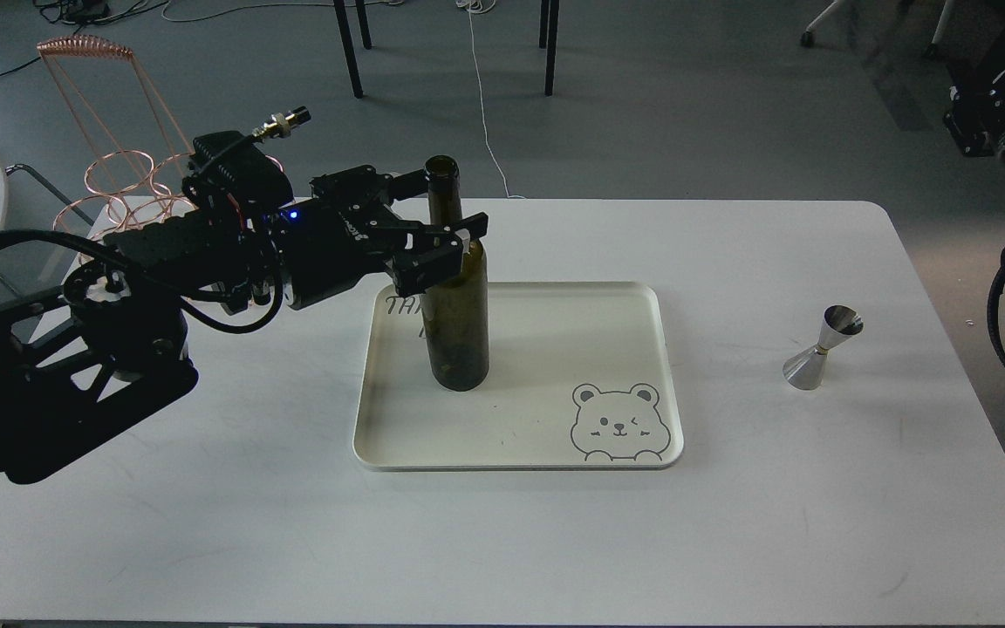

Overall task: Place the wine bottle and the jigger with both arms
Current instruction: 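Reach the left gripper to the wine bottle neck and grasp it, then lift the bottle and carry it over the copper wire rack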

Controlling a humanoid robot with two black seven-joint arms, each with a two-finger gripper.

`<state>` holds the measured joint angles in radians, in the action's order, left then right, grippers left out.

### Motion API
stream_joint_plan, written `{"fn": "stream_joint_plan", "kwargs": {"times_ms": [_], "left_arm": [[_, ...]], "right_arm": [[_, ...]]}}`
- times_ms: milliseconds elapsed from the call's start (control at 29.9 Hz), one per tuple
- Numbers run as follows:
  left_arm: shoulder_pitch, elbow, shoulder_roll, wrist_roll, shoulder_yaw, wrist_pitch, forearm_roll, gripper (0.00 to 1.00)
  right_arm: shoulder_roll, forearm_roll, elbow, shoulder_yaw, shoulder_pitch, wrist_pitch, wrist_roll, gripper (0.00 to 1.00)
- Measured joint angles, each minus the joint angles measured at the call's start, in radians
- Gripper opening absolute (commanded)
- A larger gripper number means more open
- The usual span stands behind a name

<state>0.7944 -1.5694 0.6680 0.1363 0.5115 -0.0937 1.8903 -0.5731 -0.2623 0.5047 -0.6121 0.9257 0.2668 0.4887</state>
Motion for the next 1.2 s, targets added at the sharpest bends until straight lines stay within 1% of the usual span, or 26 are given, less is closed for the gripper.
{"fn": "stream_joint_plan", "kwargs": {"times_ms": [134, 234, 334, 501, 635, 768, 869, 1002, 1203], "left_arm": [[0.002, 0.000, 0.012, 0.003, 0.001, 0.000, 0.000, 0.18], [0.002, -0.006, 0.023, 0.004, 0.003, 0.008, -0.003, 0.14], [0.007, -0.027, 0.047, 0.004, 0.014, 0.020, -0.006, 0.13], [0.025, -0.120, 0.081, 0.004, 0.056, 0.044, -0.011, 0.13], [0.095, -0.168, 0.076, 0.002, 0.068, 0.042, -0.013, 0.13], [0.182, -0.176, 0.020, -0.005, 0.067, 0.008, -0.014, 0.13], [0.214, -0.177, -0.039, -0.009, 0.064, -0.032, -0.014, 0.13], [0.227, -0.175, -0.119, -0.017, 0.059, -0.071, -0.013, 0.14], [0.229, -0.173, -0.173, -0.026, 0.054, -0.090, -0.010, 0.14]], "right_arm": [[-0.002, 0.000, 0.000, 0.000, 0.001, 0.000, 0.000, 0.97], [-0.002, 0.000, 0.000, 0.000, 0.002, 0.000, 0.000, 0.97], [-0.002, 0.000, 0.000, 0.000, 0.004, 0.000, 0.000, 0.97], [-0.007, 0.000, 0.000, 0.000, 0.005, 0.000, 0.000, 0.97], [-0.009, 0.000, 0.000, 0.000, 0.007, 0.000, 0.000, 0.97], [-0.011, 0.000, 0.000, 0.000, 0.007, 0.000, 0.000, 0.97], [-0.017, 0.000, -0.001, 0.000, 0.005, 0.000, 0.000, 0.97], [-0.032, 0.000, -0.002, -0.001, 0.002, 0.001, 0.000, 0.97], [-0.042, 0.001, -0.001, -0.003, -0.003, 0.003, 0.000, 0.97]]}}
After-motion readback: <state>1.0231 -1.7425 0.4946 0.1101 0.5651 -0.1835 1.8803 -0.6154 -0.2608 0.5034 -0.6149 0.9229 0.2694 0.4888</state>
